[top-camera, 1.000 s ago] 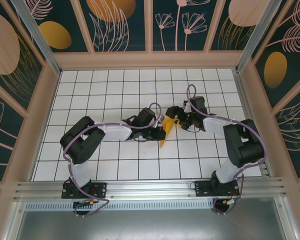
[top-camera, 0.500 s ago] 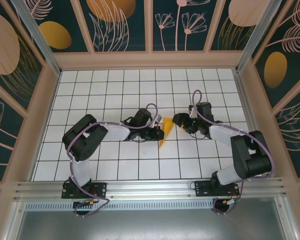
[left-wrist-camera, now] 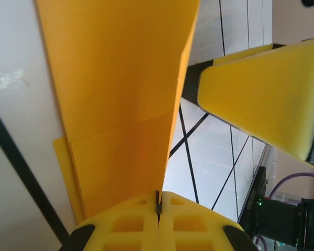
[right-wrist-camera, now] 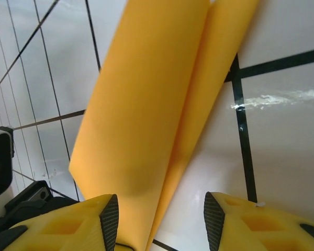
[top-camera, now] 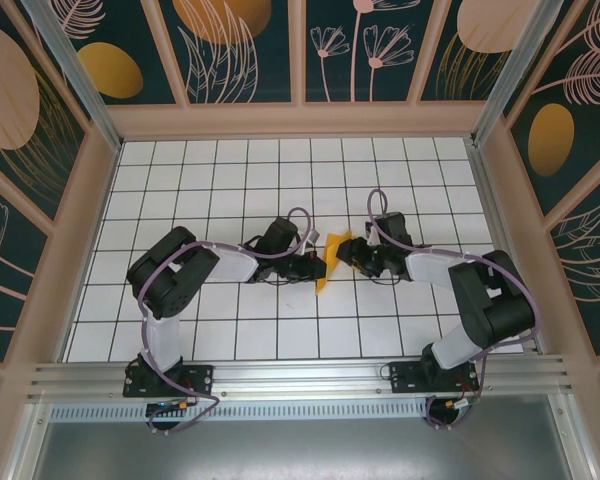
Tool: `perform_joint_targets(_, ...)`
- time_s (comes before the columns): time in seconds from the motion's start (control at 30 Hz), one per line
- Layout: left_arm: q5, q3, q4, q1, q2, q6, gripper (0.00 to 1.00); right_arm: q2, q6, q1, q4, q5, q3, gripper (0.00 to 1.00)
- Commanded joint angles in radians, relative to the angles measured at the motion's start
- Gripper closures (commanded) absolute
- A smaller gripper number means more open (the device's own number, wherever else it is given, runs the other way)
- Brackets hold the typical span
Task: Fold a paper plane with a square sheet of paper (fold left side to right side)
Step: Fold the wing for the fifth time at the center of the table.
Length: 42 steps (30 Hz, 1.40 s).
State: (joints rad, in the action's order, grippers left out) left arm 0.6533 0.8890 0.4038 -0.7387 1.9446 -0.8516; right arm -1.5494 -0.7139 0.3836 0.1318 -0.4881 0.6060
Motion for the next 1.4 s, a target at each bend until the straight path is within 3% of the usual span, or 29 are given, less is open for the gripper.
perform_joint_targets(0.0,0.025,-0.008,0.046,0.008,0.023,-0.027,1.0,-0.028,-0.019,0.01,0.029,0.013,0.018,0.5)
perform_joint_targets(0.93,0.053,-0.015,0.12,0.024,0.039,-0.089,1.0,-0.167,-0.032,0.035,-0.006,0.028,0.121,0.5)
perform_joint_targets(1.37,0.026,0.006,0.029,0.04,-0.014,-0.043,0.75,-0.208,-0.026,0.035,-0.046,0.035,0.127,0.53)
